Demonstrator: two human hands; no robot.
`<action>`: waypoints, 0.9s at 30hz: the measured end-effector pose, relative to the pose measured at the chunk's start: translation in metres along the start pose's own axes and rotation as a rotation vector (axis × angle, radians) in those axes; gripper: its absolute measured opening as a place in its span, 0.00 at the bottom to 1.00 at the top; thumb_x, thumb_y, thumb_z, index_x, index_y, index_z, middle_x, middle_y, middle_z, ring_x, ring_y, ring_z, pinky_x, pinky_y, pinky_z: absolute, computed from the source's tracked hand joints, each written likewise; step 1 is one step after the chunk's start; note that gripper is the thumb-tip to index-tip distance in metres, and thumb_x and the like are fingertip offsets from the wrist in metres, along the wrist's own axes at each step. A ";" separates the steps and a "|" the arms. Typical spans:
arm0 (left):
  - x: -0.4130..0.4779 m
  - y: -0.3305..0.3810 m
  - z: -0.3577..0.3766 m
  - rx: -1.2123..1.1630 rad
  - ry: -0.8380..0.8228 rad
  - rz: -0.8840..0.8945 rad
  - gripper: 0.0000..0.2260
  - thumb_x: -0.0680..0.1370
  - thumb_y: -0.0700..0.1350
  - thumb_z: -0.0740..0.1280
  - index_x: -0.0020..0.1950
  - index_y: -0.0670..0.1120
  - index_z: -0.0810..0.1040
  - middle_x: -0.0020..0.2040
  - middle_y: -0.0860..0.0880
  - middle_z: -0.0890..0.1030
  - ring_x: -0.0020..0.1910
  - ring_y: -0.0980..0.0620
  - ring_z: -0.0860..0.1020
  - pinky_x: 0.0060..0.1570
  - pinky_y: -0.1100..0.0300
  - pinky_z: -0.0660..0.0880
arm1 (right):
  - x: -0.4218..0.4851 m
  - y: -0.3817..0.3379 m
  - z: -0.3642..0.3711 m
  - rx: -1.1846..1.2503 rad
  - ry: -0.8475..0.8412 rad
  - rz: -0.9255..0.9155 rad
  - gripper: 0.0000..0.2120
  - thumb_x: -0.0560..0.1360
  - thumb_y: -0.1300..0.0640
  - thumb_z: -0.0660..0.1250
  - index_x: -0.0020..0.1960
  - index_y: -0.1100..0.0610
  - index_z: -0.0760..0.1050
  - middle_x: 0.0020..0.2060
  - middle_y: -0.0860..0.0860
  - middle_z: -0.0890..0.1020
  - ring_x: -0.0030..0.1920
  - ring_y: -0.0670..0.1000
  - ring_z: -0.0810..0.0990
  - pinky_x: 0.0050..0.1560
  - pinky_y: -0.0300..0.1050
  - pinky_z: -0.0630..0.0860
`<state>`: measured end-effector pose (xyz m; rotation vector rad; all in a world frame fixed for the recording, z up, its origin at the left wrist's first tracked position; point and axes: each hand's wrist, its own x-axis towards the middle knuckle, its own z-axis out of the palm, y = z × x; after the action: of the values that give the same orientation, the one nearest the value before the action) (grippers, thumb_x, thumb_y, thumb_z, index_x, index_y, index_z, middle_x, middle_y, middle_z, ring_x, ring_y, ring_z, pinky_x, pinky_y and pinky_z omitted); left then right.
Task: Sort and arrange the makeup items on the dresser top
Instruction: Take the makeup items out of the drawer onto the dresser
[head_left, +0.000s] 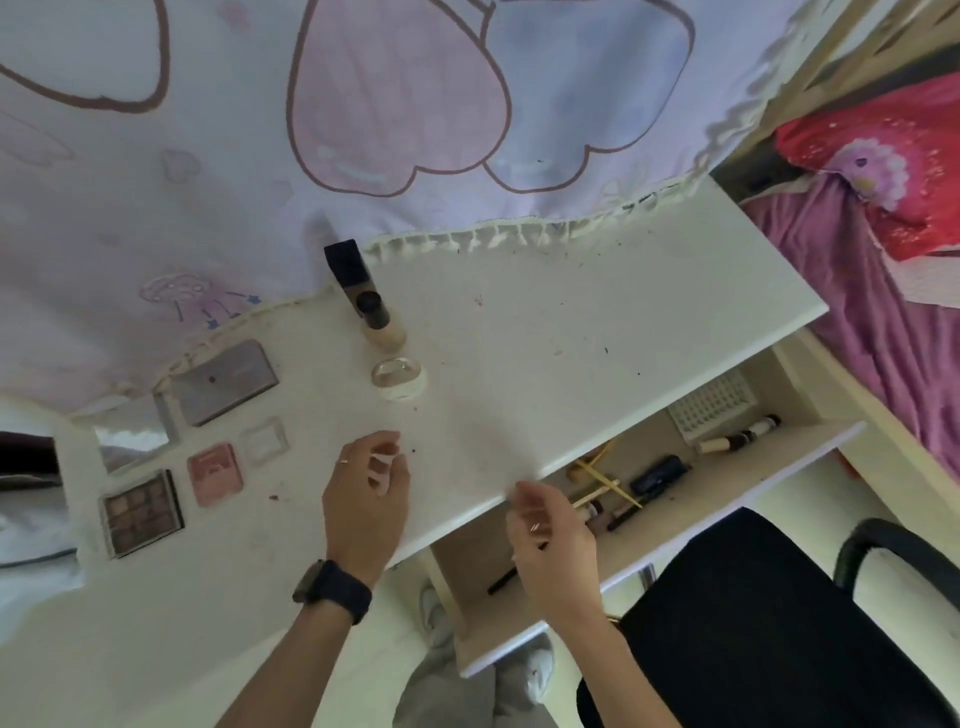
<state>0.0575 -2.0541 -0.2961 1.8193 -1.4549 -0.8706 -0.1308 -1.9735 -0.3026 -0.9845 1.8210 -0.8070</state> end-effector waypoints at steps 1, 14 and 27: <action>-0.020 0.000 0.007 0.009 -0.027 0.028 0.13 0.78 0.40 0.70 0.55 0.57 0.77 0.49 0.59 0.79 0.45 0.60 0.77 0.40 0.75 0.71 | -0.016 0.016 -0.007 -0.060 0.020 0.012 0.14 0.79 0.58 0.68 0.60 0.42 0.74 0.51 0.37 0.81 0.53 0.41 0.80 0.55 0.44 0.80; -0.099 -0.017 0.142 0.655 -0.713 -0.014 0.22 0.79 0.48 0.66 0.71 0.45 0.65 0.66 0.42 0.71 0.63 0.41 0.72 0.59 0.51 0.71 | -0.038 0.108 -0.068 -0.863 0.034 -0.285 0.17 0.82 0.48 0.56 0.53 0.48 0.84 0.57 0.43 0.83 0.68 0.49 0.75 0.78 0.65 0.53; -0.084 -0.040 0.172 0.892 -0.689 0.064 0.13 0.82 0.37 0.52 0.64 0.37 0.69 0.60 0.37 0.77 0.58 0.35 0.78 0.48 0.46 0.75 | 0.091 0.089 -0.061 -1.252 -0.468 -0.212 0.27 0.76 0.50 0.72 0.71 0.56 0.69 0.73 0.53 0.69 0.71 0.60 0.67 0.64 0.54 0.74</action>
<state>-0.0746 -1.9779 -0.4185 2.1427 -2.6390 -0.9432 -0.2393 -2.0031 -0.3888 -1.9379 1.7112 0.5847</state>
